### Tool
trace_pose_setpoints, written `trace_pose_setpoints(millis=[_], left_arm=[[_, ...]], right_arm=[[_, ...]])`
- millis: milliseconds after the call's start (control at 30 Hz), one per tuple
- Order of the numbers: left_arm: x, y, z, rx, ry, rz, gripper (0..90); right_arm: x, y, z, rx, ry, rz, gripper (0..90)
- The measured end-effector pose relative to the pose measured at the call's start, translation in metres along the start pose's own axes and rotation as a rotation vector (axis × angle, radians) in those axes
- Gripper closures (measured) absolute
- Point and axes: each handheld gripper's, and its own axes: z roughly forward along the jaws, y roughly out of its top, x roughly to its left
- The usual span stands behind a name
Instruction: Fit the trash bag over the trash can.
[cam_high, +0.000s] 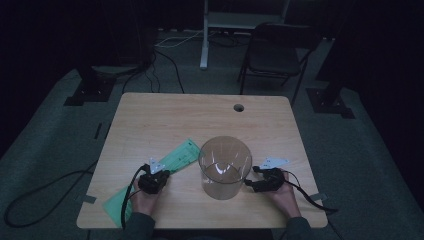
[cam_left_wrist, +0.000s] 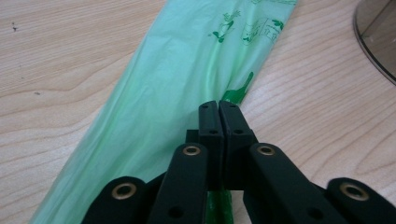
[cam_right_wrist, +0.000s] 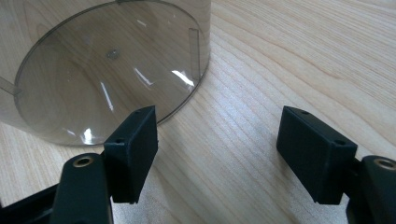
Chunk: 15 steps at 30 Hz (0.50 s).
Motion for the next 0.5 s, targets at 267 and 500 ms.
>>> trace_pose_setpoints(millis=[267,500], left_arm=[[0.005,0.003,-0.004,-0.017,0.022,0.012,89.5],[0.009,0.009,-0.014,-0.049,0.018,0.03,89.5]], right_arm=[[0.001,0.0,0.0,0.003,-0.009,-0.005,28.7],[0.001,0.0,0.0,-0.005,-0.022,-0.002,36.0]])
